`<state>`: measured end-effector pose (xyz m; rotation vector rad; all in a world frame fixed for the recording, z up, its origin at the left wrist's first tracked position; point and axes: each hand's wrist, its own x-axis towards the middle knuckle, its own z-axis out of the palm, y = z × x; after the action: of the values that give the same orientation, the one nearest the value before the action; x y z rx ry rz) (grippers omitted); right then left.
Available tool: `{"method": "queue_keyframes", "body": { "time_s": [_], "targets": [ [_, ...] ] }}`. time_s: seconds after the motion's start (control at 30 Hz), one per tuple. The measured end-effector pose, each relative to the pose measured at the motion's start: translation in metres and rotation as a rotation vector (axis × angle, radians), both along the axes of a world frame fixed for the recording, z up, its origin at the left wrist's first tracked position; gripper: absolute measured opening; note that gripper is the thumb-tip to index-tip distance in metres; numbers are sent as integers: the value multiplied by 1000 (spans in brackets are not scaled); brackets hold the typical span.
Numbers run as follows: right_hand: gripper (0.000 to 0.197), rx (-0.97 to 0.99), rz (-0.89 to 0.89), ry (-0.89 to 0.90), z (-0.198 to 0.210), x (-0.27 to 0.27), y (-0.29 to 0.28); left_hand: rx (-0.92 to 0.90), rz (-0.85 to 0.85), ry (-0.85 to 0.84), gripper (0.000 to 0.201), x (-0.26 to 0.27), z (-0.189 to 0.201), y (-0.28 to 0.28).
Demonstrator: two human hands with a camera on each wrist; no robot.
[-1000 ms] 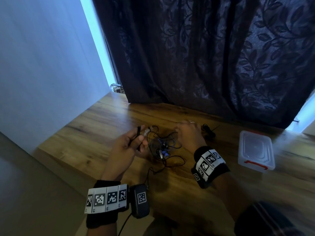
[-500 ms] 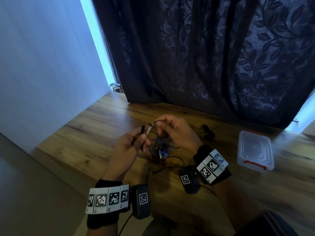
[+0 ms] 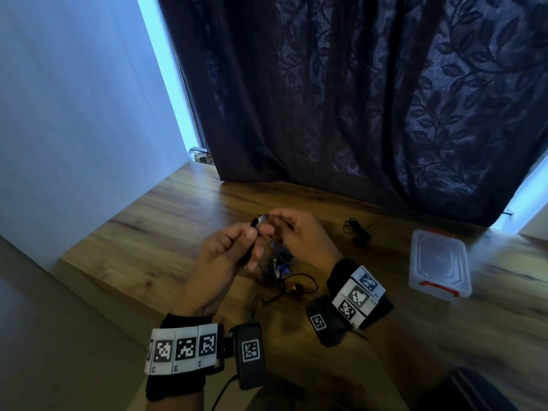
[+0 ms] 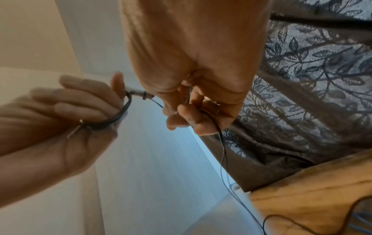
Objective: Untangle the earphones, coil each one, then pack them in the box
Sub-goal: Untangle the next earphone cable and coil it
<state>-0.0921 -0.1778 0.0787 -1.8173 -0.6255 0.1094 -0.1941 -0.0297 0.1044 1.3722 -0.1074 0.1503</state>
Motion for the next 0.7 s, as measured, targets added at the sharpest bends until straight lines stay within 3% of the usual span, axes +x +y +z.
{"method": "queue_keyframes", "body": {
  "time_s": [0.23,0.5,0.6,0.7],
  "targets": [
    [25,-110,61,43,-12,-28,2,-159,71,-61,29,-2,6,-6],
    [29,-294,175,-114,-25,-33,-8,-194,121,-88,37,1,9,-12],
    [22,-440,238,-194,-34,-32,-13,-80,194,-161,43,4,3,-10],
    [17,-530,299,-379,-24,-36,-16,210,329,-229,46,9,-6,-12]
  ]
}}
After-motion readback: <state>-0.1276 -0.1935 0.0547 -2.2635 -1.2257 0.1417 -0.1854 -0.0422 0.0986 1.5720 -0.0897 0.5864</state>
